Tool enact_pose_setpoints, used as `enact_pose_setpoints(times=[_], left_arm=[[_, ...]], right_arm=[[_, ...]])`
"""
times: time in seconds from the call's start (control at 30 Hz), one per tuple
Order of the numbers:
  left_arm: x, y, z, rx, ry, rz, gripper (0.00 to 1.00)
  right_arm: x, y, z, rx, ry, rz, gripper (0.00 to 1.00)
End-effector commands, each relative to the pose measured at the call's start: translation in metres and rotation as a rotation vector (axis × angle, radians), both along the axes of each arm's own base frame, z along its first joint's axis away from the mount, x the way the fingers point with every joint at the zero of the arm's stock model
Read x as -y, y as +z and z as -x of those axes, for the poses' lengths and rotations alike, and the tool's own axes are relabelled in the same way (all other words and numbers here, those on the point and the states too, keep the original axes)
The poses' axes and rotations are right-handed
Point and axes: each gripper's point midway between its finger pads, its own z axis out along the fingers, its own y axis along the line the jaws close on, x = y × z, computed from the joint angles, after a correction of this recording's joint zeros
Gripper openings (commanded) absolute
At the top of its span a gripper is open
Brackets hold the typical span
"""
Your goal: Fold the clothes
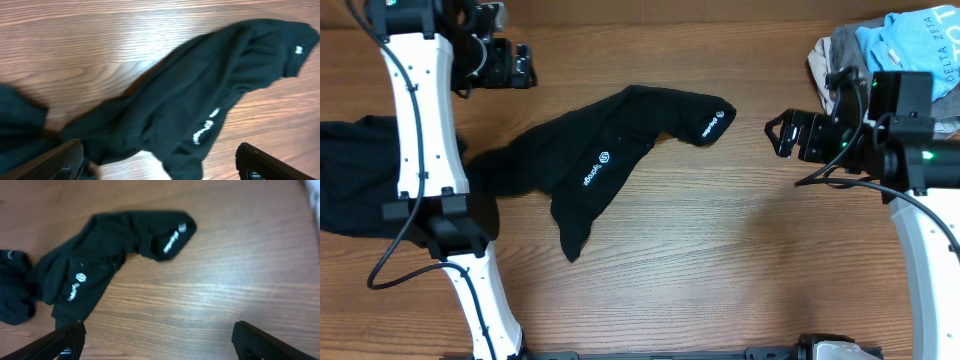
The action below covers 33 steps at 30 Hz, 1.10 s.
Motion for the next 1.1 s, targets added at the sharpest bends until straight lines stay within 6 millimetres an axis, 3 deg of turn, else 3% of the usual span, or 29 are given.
enact_pose_setpoints(times=[0.0, 0.23, 0.43, 0.63, 0.8, 1.07], left_arm=[[0.023, 0.031, 0.006, 0.082, -0.070, 0.055, 1.00], [0.067, 0.018, 0.013, 0.041, -0.188, 0.053, 1.00], [0.109, -0.022, 0.029, -0.058, -0.372, 0.036, 1.00], [0.140, -0.063, 0.021, -0.060, -0.436, 0.035, 0.98], [0.157, -0.092, 0.013, -0.050, -0.434, 0.034, 0.92], [0.156, -0.149, 0.008, -0.076, -0.321, -0.066, 0.86]], right_arm=[[-0.007, 0.020, -0.001, 0.058, 0.032, 0.042, 0.98], [-0.031, -0.014, -0.007, -0.055, 0.101, 0.040, 0.98], [-0.033, -0.027, -0.011, -0.094, 0.107, 0.040, 0.97], [-0.033, -0.027, -0.010, -0.097, 0.106, 0.041, 0.97], [-0.031, -0.028, -0.011, -0.097, 0.101, 0.049, 0.97], [-0.029, -0.028, -0.011, -0.096, 0.094, 0.061, 0.97]])
